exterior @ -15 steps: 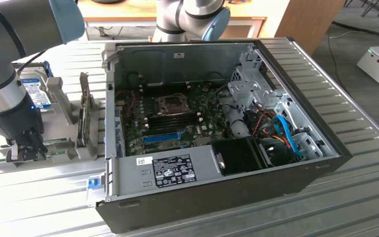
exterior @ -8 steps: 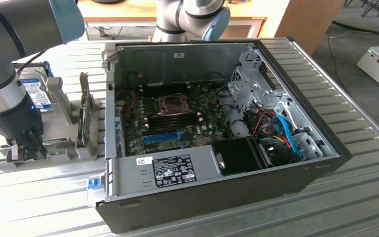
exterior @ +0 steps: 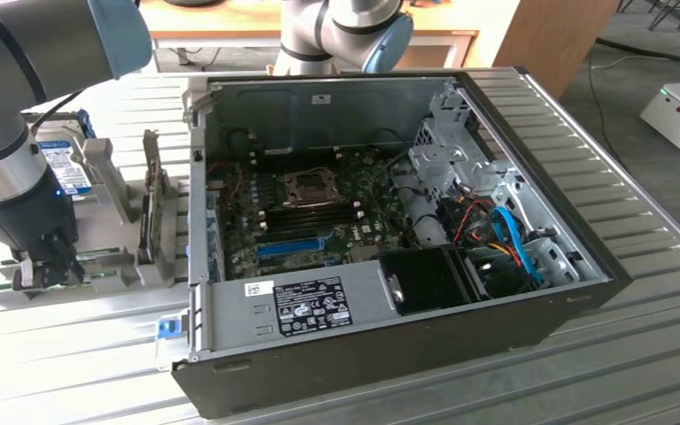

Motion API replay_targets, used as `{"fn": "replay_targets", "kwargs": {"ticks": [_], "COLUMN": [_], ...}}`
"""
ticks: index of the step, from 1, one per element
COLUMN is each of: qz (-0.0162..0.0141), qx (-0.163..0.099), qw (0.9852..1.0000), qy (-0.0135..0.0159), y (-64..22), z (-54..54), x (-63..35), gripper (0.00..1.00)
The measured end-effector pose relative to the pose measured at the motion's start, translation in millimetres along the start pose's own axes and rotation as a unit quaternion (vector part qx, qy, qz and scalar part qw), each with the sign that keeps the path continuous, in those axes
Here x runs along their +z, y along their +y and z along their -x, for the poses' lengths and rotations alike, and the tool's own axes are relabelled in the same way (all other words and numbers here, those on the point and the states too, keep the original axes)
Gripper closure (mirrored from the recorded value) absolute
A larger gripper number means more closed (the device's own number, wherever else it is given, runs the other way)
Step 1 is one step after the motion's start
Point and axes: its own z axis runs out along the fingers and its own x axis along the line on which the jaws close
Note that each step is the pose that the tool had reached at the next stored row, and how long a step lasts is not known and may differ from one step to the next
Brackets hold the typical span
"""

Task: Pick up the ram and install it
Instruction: 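Pick up the ram and move it above insertion slot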

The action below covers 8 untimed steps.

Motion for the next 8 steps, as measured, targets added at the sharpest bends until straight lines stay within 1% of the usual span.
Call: {"fn": "replay_targets", "kwargs": {"ticks": [8], "qz": [-0.0001], "qx": [0.0], "qw": [1.0], "qy": [-0.0001], "y": [0.0], "z": [0.0], "x": [-0.1], "gripper": [0.88]}}
